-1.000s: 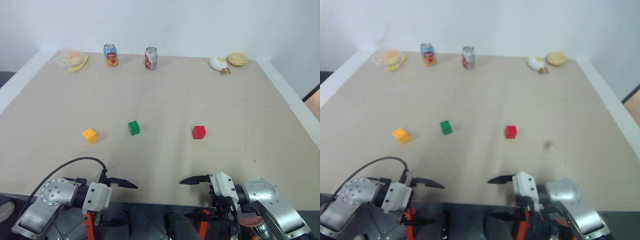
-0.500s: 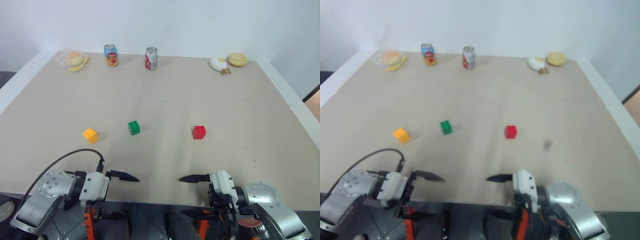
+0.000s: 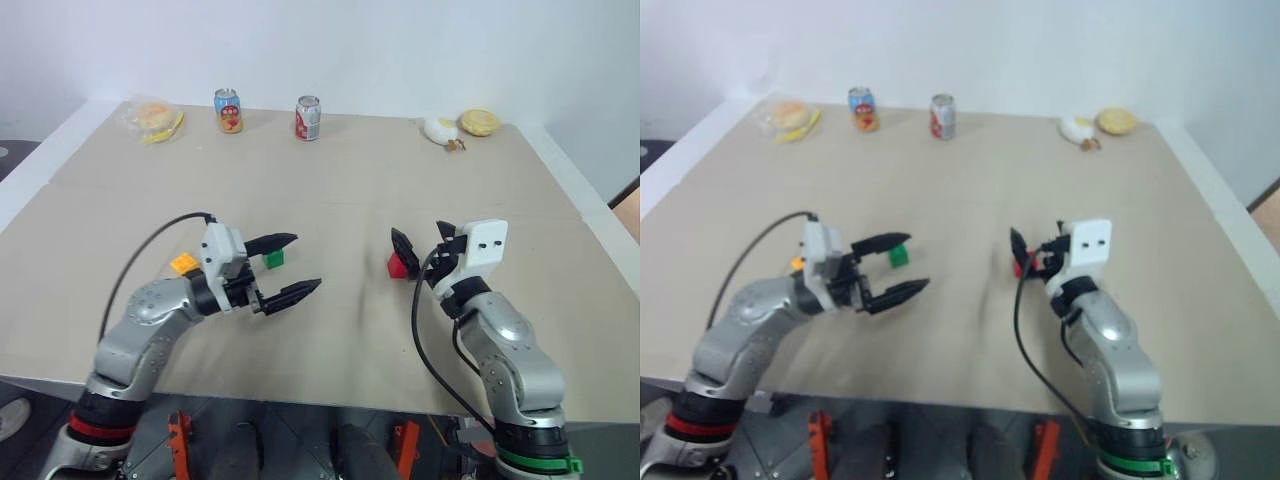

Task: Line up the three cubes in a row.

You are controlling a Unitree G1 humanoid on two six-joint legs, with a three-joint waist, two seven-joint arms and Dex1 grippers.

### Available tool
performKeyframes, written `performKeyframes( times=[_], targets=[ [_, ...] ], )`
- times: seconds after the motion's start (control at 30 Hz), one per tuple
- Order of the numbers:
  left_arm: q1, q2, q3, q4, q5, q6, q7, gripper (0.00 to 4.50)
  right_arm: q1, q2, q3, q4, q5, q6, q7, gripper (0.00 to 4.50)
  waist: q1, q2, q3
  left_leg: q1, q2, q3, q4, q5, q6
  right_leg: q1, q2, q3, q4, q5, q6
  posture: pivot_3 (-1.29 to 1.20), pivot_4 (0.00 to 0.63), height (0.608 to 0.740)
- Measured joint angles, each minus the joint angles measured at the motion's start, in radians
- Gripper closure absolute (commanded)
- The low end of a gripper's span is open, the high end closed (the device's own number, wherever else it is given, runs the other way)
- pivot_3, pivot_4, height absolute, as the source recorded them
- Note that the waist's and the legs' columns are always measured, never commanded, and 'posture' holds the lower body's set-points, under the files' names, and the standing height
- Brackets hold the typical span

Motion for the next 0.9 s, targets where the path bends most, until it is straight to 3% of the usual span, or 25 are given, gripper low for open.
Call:
performKeyframes(
  times=[0.27, 0.67, 0.7, 0.9],
  targets=[
    [-0.064, -0.091, -0.008, 0.056, 0.056, -0.009, 0.043, 0.03, -0.027, 0.080, 0.044, 0.022, -0.068, 0.107, -0.101, 0.00, -0.003, 0.000, 0.000, 0.001, 0.000, 0.000, 0.001, 0.001, 0.002, 0.001, 0.000, 0.000, 0.000, 0.002, 0.001, 0.00, 0.150, 0.733],
    [-0.073, -0.119, -0.011, 0.059, 0.057, -0.001, 0.037, 0.03, -0.030, 0.129, 0.026, 0.160, -0.117, 0.080, -0.117, 0.00, -0.004, 0.000, 0.000, 0.001, 0.000, 0.000, 0.001, 0.001, 0.002, 0.001, 0.001, 0.001, 0.000, 0.002, 0.001, 0.00, 0.150, 0.733],
    [-0.073, -0.120, -0.011, 0.059, 0.061, -0.001, 0.040, 0.00, -0.032, 0.135, 0.024, 0.164, -0.118, 0.076, -0.117, 0.55, -0.004, 0.000, 0.000, 0.001, 0.000, 0.000, 0.001, 0.001, 0.002, 0.001, 0.001, 0.001, 0.000, 0.002, 0.001, 0.00, 0.150, 0.733],
    [-0.073, -0.123, -0.012, 0.059, 0.079, -0.001, 0.041, 0.00, -0.039, 0.151, 0.024, 0.177, -0.120, 0.061, -0.115, 2.61, -0.004, 0.000, 0.000, 0.000, 0.000, 0.000, 0.001, 0.001, 0.002, 0.001, 0.001, 0.001, 0.000, 0.002, 0.001, 0.00, 0.150, 0.733]
  ],
)
